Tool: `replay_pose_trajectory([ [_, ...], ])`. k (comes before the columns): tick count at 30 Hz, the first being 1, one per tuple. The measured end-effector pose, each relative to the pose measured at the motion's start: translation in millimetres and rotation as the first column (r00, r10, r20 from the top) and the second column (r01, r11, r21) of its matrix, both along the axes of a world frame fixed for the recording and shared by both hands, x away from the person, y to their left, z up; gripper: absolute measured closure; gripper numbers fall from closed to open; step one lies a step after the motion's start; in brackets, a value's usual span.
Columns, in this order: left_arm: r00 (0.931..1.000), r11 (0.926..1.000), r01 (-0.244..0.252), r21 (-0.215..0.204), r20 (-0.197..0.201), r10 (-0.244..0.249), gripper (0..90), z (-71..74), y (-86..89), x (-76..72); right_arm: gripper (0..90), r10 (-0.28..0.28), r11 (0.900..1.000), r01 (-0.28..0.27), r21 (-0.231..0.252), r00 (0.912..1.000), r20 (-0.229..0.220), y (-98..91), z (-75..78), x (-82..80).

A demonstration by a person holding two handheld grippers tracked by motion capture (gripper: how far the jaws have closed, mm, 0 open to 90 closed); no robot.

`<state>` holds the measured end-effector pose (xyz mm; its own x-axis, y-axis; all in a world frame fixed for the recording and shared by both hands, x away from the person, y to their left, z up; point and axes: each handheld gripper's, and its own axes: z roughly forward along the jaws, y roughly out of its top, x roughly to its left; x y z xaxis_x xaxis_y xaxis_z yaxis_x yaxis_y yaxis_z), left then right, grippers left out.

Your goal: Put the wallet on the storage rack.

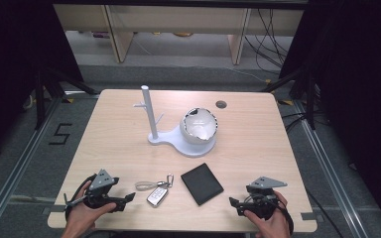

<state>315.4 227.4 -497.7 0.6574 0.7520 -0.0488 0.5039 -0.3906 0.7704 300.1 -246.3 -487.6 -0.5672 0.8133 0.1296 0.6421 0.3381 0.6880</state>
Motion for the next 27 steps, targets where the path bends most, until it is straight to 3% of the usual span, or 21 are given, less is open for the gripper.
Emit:
replay_pose_trajectory([
  [3,0.9997,0.9997,0.023,-0.002,0.009,-0.023,22.8,4.4,-5.9,5.1,22.5,0.012,0.999,-0.011,0.043,0.9997,-0.021,3.1,0.9,-1.8],
  [5,0.9995,0.9995,0.029,0.006,0.011,-0.029,24.6,7.1,-10.9,9.3,22.6,0.014,0.9988,-0.012,0.047,0.9991,-0.039,4.4,1.4,-2.8],
  [6,0.9995,0.9995,0.032,0.008,0.008,-0.032,24.7,8.7,-13.6,11.9,23.1,0.02,0.9991,-0.02,0.037,0.9996,-0.02,4.4,0.8,-2.4],
  [7,0.9992,0.9991,0.039,0.017,0.013,-0.039,25.6,10.6,-16.9,15.8,23.4,0.012,0.9991,-0.01,0.042,0.9988,-0.047,5.4,1.7,-3.8],
  [8,0.9987,0.998,0.049,0.039,0.014,-0.05,27.7,12.7,-19.1,19.3,23.4,0.017,0.9985,-0.015,0.054,0.9987,-0.047,5.2,1.9,-4.1],
  [11,0.9975,0.9964,0.069,0.05,0.012,-0.07,34.4,15.8,-24.3,27.1,23.5,0.022,0.9972,-0.018,0.072,0.9981,-0.057,5.5,3.2,-5.2],
  [12,0.9979,0.997,0.065,0.042,0.005,-0.065,35.7,17.7,-29.8,33.2,23.6,-0.001,0.9968,0.007,0.079,0.9971,-0.076,8.0,4.6,-9.0],
  [13,0.9973,0.9962,0.072,0.049,0.007,-0.073,35.7,19.2,-33.1,38.0,24.1,0.016,0.9953,-0.01,0.096,0.9977,-0.066,8.4,3.2,-8.9],
  [14,0.9967,0.9954,0.076,0.057,0.023,-0.078,37.0,20.1,-36.2,41.3,24.8,0.032,0.9973,-0.029,0.067,0.9985,-0.044,7.1,3.3,-9.0],
  [15,0.9967,0.9954,0.076,0.057,0.023,-0.078,38.8,20.1,-36.2,41.3,24.8,0.032,0.9973,-0.029,0.067,0.9985,-0.044,7.1,3.3,-9.0],
  [17,0.9949,0.9927,0.098,0.07,0.018,-0.1,45.0,22.1,-42.9,46.8,24.9,0.037,0.9964,-0.033,0.079,0.9976,-0.058,9.3,3.3,-11.6],
  [18,0.993,0.9909,0.115,0.07,0.018,-0.117,47.0,24.1,-50.2,52.4,25.2,0.059,0.9922,-0.05,0.115,0.9954,-0.076,11.1,0.8,-12.0],
  [21,0.9884,0.9851,0.148,0.088,0.021,-0.151,56.7,26.0,-58.9,58.4,25.4,0.034,0.9942,-0.024,0.105,0.9951,-0.093,14.5,1.5,-16.3],
  [22,0.9869,0.9834,0.158,0.089,0.017,-0.16,56.7,26.5,-63.8,60.9,25.4,0.059,0.9941,-0.052,0.095,0.9952,-0.078,13.5,0.4,-14.8],
  [24,0.9823,0.9783,0.185,0.093,0.01,-0.187,65.2,27.4,-73.5,66.9,25.6,0.068,0.9932,-0.059,0.1,0.9942,-0.084,15.4,-0.6,-15.2],
  [27,0.9769,0.9723,0.212,0.099,0.008,-0.214,71.0,28.2,-88.1,73.2,27.6,0.066,0.9915,-0.055,0.118,0.9934,-0.093,17.8,-0.3,-16.5],
])
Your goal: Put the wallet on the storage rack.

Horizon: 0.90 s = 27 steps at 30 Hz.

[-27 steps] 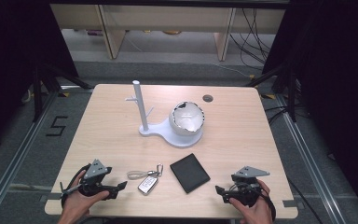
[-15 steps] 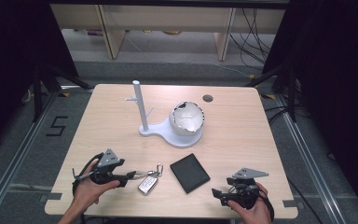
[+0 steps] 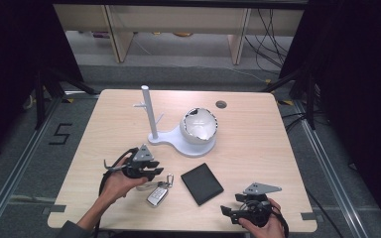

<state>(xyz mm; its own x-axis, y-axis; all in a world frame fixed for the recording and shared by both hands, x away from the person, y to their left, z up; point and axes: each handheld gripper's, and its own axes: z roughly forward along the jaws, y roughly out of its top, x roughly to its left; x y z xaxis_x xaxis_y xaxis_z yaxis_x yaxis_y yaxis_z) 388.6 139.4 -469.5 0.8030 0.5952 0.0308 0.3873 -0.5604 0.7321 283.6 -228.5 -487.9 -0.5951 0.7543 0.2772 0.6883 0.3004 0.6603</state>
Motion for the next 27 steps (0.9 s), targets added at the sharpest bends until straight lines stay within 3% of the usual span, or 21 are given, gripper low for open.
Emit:
replay_pose_trajectory([
  [1,0.9995,0.9996,0.028,0.003,-0.014,-0.028,72.6,-0.2,-10.8,5.6,27.6,0.012,0.9998,-0.011,-0.017,0.9996,0.026,-1.0,-0.2,1.1],
  [3,0.9989,0.9991,0.041,0.004,-0.023,-0.041,76.6,-0.2,-17.9,9.5,27.5,0.032,0.9995,-0.032,0.009,0.9994,0.011,-0.5,-1.7,2.1],
  [9,0.9962,0.9971,0.072,0.027,-0.052,-0.07,84.2,-3.1,-35.3,19.5,27.5,0.025,0.9996,-0.025,0.012,0.9997,0.008,0.9,-3.0,2.1],
  [11,0.9956,0.9964,0.078,0.034,-0.055,-0.076,85.4,-4.1,-39.4,22.0,27.5,-0.001,1.0,0.001,0.006,0.9999,-0.016,2.7,-2.2,0.0],
  [14,0.9945,0.9953,0.082,0.051,-0.07,-0.079,87.0,-5.7,-44.4,25.0,27.2,0.02,0.9998,-0.02,0.008,0.9997,-0.011,1.4,-4.2,2.3],
  [17,0.9913,0.99,0.107,0.092,-0.087,-0.099,88.5,-9.4,-54.3,30.5,26.7,0.021,0.9996,-0.021,0.02,0.9996,-0.019,2.9,-5.4,2.2],
  [18,0.9918,0.9919,0.098,0.081,-0.091,-0.09,88.6,-10.8,-57.4,30.9,26.7,0.021,0.9997,-0.021,0.01,0.9997,-0.013,3.0,-4.7,1.7],
  [22,0.9875,0.9857,0.131,0.106,-0.102,-0.12,88.8,-12.8,-68.3,36.1,26.4,0.023,0.9997,-0.023,0.008,0.9994,-0.025,4.4,-5.1,2.2],
  [23,0.9883,0.9883,0.121,0.093,-0.104,-0.111,88.8,-14.2,-71.2,36.3,26.5,0.026,0.9996,-0.026,0.01,0.9995,-0.019,4.2,-5.1,2.2],
  [27,0.9862,0.9869,0.126,0.1,-0.12,-0.114,88.8,-17.0,-76.1,40.0,26.4,0.018,0.9998,-0.018,0.007,0.9998,-0.011,3.1,-5.1,2.8],
])
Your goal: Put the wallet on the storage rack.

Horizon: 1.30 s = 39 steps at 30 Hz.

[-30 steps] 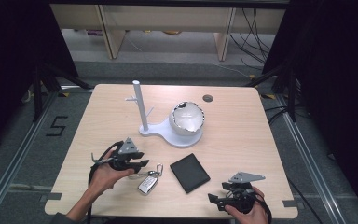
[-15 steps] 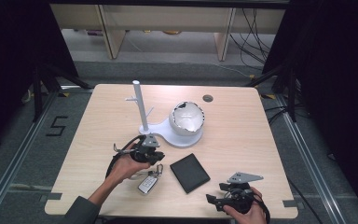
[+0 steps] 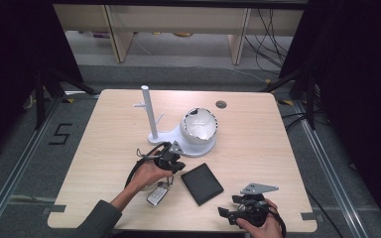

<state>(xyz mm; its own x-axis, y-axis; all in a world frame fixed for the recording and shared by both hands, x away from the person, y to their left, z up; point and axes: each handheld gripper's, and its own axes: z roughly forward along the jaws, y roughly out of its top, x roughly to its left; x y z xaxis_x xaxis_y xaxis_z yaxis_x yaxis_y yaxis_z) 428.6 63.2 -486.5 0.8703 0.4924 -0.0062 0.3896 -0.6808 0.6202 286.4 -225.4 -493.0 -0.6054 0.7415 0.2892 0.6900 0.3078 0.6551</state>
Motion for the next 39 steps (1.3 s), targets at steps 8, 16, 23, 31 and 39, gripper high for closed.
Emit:
replay_pose_trajectory([
  [8,0.9993,0.999,0.035,0.027,-0.017,-0.034,89.1,-3.9,-6.9,0.7,26.4,0.005,1.0,-0.005,0.004,0.9999,-0.012,-0.1,-1.5,1.3],
  [16,0.9979,0.9971,0.063,0.044,-0.018,-0.062,89.3,-4.6,-11.2,-8.2,26.4,-0.001,0.9997,0.002,0.022,0.9995,-0.031,-0.9,-3.8,3.4],
  [23,0.9955,0.9952,0.088,0.042,-0.039,-0.087,89.1,-3.4,-14.8,-21.9,26.2,-0.051,0.9956,0.058,0.073,0.9935,-0.102,-2.2,-5.6,7.2],
  [31,0.9922,0.9938,0.108,0.025,-0.064,-0.107,89.0,-4.3,-18.4,-33.7,26.7,-0.085,0.9915,0.097,0.086,0.9869,-0.138,-1.6,-8.5,23.4],
  [39,0.9865,0.9889,0.147,0.015,-0.074,-0.146,89.0,-5.0,-22.5,-43.5,30.4,-0.114,0.9729,0.147,0.179,0.9768,-0.181,-0.9,-10.7,32.4],
])
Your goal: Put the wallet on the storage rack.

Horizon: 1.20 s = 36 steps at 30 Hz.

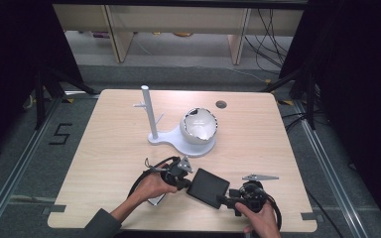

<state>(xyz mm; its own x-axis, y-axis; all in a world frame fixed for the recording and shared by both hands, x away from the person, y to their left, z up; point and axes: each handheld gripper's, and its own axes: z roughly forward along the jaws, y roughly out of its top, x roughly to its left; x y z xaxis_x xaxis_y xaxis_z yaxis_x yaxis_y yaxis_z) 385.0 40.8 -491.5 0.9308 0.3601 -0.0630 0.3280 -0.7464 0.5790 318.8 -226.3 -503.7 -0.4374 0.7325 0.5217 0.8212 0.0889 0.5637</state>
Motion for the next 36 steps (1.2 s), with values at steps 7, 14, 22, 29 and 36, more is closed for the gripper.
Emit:
replay_pose_trajectory([
  [7,0.9993,0.9998,0.019,-0.007,-0.034,-0.019,88.9,0.5,-3.5,-12.4,31.0,-0.038,0.9992,0.038,-0.016,0.9993,0.002,1.8,-1.6,6.3],
  [14,0.9979,0.999,0.033,-0.029,-0.054,-0.035,88.8,-0.7,-5.7,-19.7,30.8,-0.058,0.9981,0.058,-0.021,0.9983,0.01,2.4,-3.3,12.7],
  [22,0.9968,0.9979,0.054,-0.035,-0.058,-0.056,88.8,-2.2,-9.0,-23.1,31.0,-0.093,0.9956,0.093,-0.002,0.9956,-0.005,3.3,-3.8,22.6],
  [29,0.9969,0.9986,0.042,-0.033,-0.066,-0.044,88.8,-2.6,-9.3,-23.5,34.1,-0.151,0.9842,0.157,0.082,0.9856,-0.075,-0.8,-4.8,21.5],
  [36,0.9968,0.9982,0.053,-0.029,-0.059,-0.054,88.8,-3.1,-9.0,-23.1,37.7,-0.156,0.9802,0.164,0.111,0.9844,-0.082,-5.6,-8.3,21.5],
])
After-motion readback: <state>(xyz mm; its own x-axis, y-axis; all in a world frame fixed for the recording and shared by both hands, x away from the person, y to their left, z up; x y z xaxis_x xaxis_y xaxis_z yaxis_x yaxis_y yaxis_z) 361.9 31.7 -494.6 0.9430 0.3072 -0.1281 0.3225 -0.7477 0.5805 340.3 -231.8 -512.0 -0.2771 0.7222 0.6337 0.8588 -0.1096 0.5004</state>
